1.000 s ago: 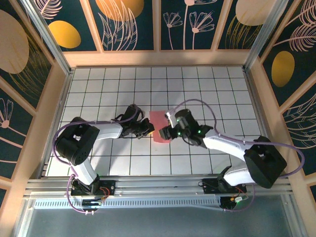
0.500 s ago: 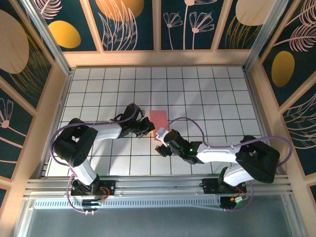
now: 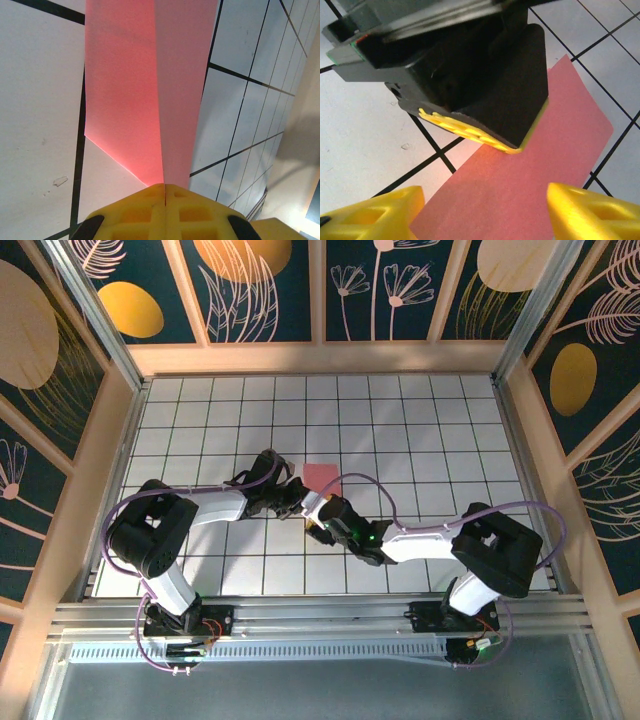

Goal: Fold a paper plane with a square sheet of paper (fold left side to right side)
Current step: Third fold the triangle at the center of the table.

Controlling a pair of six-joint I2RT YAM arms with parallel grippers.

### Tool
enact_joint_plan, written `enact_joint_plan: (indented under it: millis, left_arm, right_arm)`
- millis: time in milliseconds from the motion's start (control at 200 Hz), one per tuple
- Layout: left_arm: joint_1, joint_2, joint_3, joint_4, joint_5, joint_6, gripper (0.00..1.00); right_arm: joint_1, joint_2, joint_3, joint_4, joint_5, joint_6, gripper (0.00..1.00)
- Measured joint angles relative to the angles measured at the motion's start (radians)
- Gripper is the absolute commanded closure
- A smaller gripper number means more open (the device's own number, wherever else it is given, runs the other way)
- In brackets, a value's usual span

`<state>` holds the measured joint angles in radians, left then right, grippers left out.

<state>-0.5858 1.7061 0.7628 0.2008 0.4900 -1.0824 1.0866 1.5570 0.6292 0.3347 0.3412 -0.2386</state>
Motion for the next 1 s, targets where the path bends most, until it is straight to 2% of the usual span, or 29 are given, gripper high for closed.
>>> enact_joint_plan:
  millis: [190, 400, 566, 696, 816, 1001]
  left_arm:
    - [0.000, 0.000, 0.000, 0.000, 0.000, 0.000, 0.93]
    - [0.000, 0.000, 0.001, 0.000, -0.003, 0.000, 0.80]
    - [0.016, -0.023, 0.003, -0.021, -0.010, 0.011, 0.68]
    - [0.076, -0.090, 0.009, -0.066, -0.030, 0.042, 0.67]
    - [0.119, -0.124, 0.063, -0.128, -0.056, 0.096, 0.75]
    - [0.114, -0.071, 0.150, -0.138, -0.023, 0.153, 0.84]
  right_arm:
    - [0.000, 0.000, 0.002, -0.008, -0.011, 0.011, 0.63]
    - [0.000, -0.001, 0.000, -0.040, -0.043, 0.047, 1.00]
    - [0.000, -0.001, -0.002, -0.064, -0.066, 0.092, 1.00]
    - [-0.008, -0.001, -0.002, -0.076, -0.116, 0.130, 1.00]
    - [-0.044, -0.006, -0.002, -0.085, -0.200, 0.176, 1.00]
    - [-0.128, -0.033, -0.002, -0.082, -0.360, 0.253, 1.00]
